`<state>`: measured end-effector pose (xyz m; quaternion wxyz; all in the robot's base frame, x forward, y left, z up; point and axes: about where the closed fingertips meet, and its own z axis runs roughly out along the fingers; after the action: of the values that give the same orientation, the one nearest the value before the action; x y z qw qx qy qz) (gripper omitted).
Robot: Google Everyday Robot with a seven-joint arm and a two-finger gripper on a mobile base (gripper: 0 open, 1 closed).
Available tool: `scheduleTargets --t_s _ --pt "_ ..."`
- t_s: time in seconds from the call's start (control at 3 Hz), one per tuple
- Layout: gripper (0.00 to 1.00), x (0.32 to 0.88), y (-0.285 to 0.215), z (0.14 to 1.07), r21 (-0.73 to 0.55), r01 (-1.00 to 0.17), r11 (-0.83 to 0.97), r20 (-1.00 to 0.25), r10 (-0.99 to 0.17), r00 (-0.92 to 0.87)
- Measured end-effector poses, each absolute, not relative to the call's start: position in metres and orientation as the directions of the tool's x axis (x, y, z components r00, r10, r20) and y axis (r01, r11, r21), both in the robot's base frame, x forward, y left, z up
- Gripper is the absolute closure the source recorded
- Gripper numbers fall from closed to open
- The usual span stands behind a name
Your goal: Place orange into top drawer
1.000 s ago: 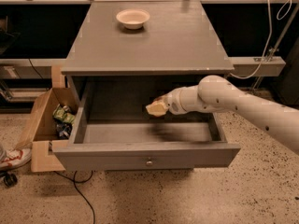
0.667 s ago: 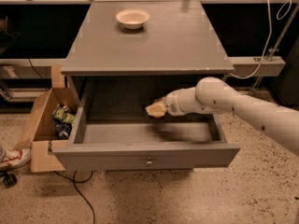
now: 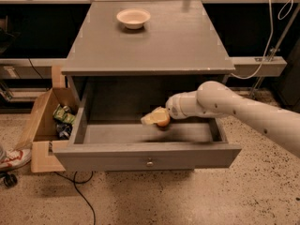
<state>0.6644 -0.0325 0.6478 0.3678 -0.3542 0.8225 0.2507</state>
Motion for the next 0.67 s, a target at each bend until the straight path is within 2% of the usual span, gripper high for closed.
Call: scheduleTargets --t_s 0.67 --pt "0.00 0.636 -0.077 0.685 0.111 -0.711 0.694 -0.818 -0.343 -0.462"
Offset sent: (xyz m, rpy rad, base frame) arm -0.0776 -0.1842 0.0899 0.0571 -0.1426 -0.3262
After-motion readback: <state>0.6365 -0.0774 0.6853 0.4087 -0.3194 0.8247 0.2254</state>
